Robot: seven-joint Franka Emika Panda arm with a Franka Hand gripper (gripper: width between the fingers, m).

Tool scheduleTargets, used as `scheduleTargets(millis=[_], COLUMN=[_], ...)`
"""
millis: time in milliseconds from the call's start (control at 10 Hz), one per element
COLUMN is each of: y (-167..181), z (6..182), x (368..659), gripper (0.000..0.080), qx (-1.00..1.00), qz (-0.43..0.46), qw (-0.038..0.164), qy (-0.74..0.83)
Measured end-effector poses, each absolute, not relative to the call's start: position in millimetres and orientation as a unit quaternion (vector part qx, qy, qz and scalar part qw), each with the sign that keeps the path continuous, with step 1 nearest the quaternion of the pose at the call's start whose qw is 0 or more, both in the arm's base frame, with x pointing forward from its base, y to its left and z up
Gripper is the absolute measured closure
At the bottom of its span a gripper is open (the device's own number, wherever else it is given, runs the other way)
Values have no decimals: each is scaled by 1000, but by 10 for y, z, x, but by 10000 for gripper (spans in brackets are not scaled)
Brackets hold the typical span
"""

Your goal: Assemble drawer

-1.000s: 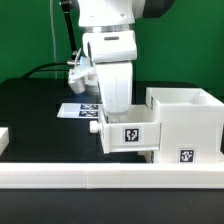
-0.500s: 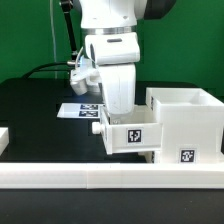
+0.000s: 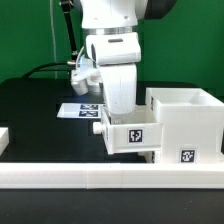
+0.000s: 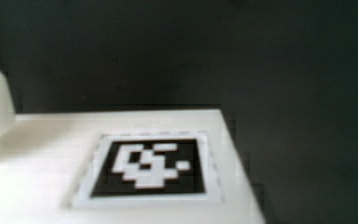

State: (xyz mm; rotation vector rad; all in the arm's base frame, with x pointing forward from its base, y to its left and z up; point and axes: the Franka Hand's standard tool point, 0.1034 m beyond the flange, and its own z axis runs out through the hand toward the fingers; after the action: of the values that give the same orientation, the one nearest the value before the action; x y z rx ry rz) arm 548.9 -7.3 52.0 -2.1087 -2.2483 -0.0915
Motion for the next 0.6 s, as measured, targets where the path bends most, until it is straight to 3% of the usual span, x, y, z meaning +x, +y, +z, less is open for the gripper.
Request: scheduleTargets(millis=[600], y=[23], z=[514], x=[5499], gripper=[757], qx=[-698], qz=[-33], qw=[29], qy=[-715])
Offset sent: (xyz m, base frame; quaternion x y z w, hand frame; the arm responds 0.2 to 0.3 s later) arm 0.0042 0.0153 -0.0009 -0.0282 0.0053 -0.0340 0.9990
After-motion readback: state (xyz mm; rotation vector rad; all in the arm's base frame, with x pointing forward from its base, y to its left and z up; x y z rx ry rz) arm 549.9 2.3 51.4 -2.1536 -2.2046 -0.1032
